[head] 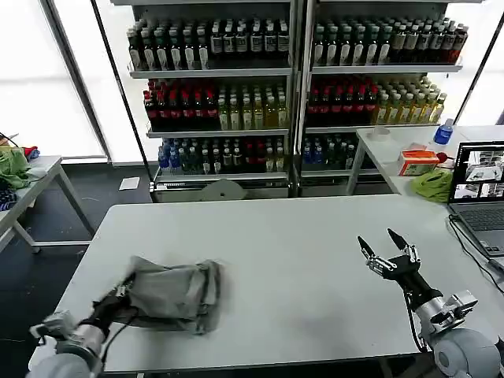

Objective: Fold and organize the clothes.

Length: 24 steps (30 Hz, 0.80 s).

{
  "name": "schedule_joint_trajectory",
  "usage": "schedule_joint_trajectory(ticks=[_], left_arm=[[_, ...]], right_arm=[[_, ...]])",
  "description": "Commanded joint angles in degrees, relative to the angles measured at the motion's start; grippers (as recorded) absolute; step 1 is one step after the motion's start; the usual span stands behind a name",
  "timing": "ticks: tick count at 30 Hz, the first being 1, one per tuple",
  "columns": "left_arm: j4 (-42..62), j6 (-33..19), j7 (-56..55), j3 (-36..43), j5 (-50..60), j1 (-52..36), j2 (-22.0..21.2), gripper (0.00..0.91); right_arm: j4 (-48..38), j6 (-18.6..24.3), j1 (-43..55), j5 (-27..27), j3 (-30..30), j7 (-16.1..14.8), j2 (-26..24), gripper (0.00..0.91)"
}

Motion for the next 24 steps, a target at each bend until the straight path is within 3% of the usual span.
schedule_joint_trajectory(ticks=[1,6,11,18,23,24], left_arm=[[4.0,5.8,8.9,-23.4,-9.5,-1.7,13.2,0.000],[6.0,5.9,11.3,-25.9,-9.2,-0.7,19.3,0.010],[6.6,5.9,10.8,-21.9,-7.5,-0.1,24.0,0.010],[3.7,5.9,8.0,-14.7,-6.6,-2.7,23.5,0.010],[-1.7,6.1,3.5,-11.6,-8.4,-1.8,19.8,0.010],[-5.2,6.2,-0.7,-10.2,-14.1,-1.2,17.8,0.010]], right_arm=[[-0.1,0.1,0.3,0.4,-0.3,0.0,0.0,0.907],[-0.3,0.4,0.5,0.6,-0.6,0.0,0.0,0.907],[-1.1,1.6,0.0,1.3,-0.5,-0.4,-0.2,0.907],[-1.7,3.2,-1.3,1.0,-0.7,-0.5,0.2,0.907],[-0.9,3.3,-2.0,0.9,-1.4,-0.2,1.3,0.907],[-0.9,3.3,-1.9,0.6,-1.5,-0.2,1.5,0.907]])
